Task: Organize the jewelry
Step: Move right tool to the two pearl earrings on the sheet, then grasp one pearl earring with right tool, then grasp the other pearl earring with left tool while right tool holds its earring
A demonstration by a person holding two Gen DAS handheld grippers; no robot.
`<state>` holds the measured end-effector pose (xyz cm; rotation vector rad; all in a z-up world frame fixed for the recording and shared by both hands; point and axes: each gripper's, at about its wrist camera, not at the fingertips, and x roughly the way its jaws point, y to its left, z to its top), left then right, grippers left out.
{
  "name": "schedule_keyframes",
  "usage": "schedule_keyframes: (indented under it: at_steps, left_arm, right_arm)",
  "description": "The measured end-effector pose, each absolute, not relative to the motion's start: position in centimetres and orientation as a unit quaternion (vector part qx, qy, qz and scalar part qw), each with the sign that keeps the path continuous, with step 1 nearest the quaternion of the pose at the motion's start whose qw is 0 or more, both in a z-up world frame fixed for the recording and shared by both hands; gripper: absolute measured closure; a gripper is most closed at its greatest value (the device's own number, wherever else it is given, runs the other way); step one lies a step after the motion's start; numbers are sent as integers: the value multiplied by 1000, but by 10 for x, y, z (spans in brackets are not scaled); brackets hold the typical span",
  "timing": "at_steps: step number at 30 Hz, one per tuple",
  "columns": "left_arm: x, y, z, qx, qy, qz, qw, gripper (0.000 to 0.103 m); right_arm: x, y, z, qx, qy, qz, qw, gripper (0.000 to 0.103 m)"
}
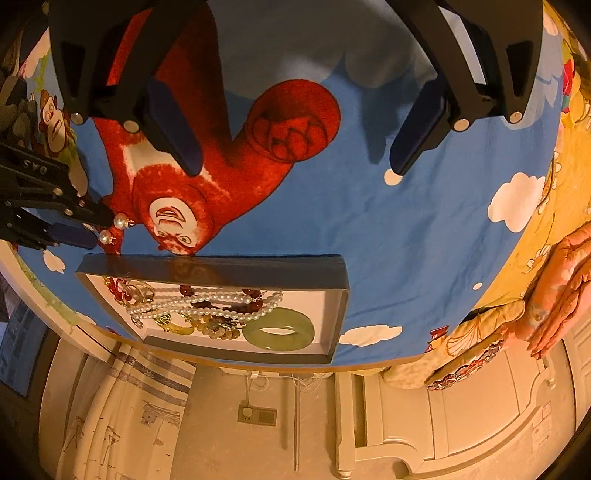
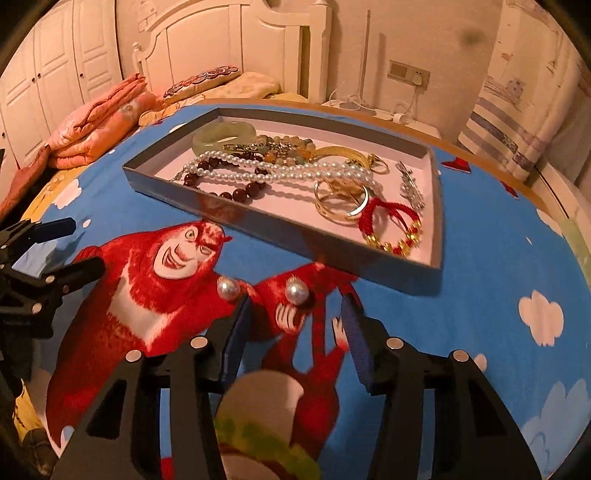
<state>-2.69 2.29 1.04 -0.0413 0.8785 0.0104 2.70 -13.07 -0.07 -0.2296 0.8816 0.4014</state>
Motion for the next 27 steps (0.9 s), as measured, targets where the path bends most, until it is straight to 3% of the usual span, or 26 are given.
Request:
schedule_keyframes:
  at_steps: [4, 6, 7, 25, 27]
  left_arm:
    - [-27, 23, 10, -19, 426, 5, 904, 3]
    - [-27, 23, 10, -19, 427, 5, 904, 3]
    - [-27, 22, 10, -19, 427, 5, 904, 3]
    - [-35, -9, 20, 35, 410, -28, 911, 4]
    - [-35, -27, 23, 29, 409, -57, 910, 10]
  right_arm:
    - [30, -125, -1, -113, 421, 198, 878, 65]
    - [27, -122, 0, -122, 416, 203, 878, 86]
    - [26, -121, 0, -126, 415, 202, 878, 90]
    - [-9, -195, 14, -19, 388, 166, 906, 90]
    - [-8, -197, 13, -13, 391, 166, 905, 90]
